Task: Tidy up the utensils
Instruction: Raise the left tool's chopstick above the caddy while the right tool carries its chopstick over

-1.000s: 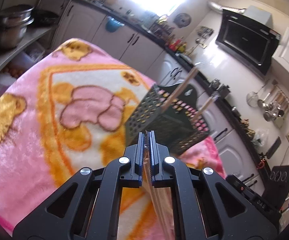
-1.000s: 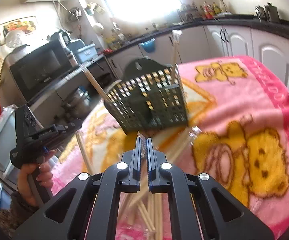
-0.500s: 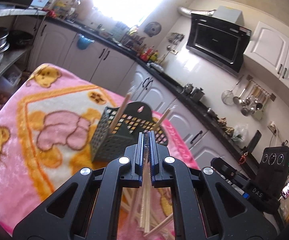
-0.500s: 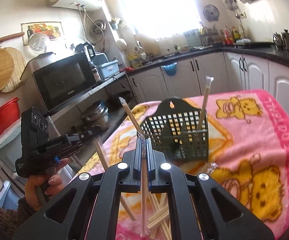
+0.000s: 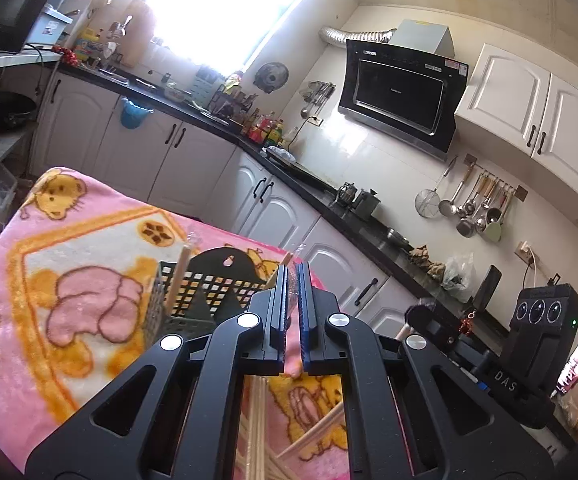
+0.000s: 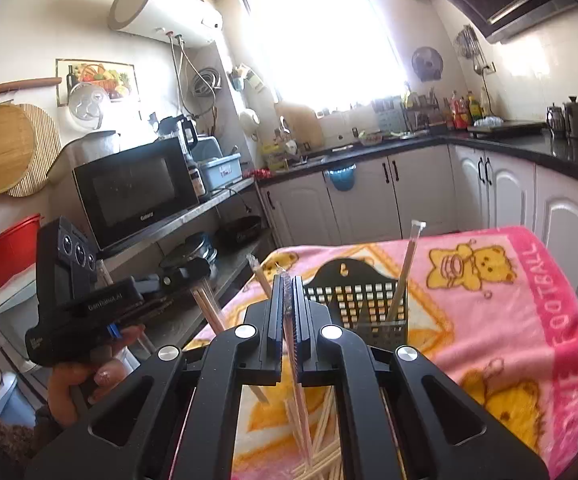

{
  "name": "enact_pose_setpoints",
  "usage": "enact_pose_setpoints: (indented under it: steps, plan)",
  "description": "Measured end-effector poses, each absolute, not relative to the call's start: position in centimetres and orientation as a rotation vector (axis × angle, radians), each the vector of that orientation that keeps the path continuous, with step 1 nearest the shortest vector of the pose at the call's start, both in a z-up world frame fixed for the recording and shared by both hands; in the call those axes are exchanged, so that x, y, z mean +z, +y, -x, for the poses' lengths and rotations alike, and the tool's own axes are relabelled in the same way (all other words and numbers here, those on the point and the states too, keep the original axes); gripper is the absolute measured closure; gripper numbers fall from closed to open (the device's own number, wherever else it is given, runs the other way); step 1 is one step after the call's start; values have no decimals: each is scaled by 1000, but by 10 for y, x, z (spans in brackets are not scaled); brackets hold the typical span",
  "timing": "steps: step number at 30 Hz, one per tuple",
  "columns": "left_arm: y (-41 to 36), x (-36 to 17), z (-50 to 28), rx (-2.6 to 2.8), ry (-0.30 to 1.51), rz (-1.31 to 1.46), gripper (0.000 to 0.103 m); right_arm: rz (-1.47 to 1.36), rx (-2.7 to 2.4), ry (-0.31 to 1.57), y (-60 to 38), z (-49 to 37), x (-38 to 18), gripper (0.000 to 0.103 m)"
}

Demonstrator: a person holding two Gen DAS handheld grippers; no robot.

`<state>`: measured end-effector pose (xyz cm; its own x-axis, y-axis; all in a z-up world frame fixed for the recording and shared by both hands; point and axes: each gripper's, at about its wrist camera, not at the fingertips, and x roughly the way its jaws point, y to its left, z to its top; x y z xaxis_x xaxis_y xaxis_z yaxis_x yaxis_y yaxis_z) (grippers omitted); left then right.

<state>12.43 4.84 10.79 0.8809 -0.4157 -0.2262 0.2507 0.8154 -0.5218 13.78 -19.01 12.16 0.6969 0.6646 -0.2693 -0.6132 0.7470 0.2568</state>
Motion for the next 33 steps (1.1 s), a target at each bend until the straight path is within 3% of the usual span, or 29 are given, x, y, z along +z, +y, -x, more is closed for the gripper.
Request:
enact_pose_setpoints:
  steps: [33]
  plan:
    - [27, 188, -183, -399, 211, 452, 101, -166, 664, 118, -196, -192, 210, 99]
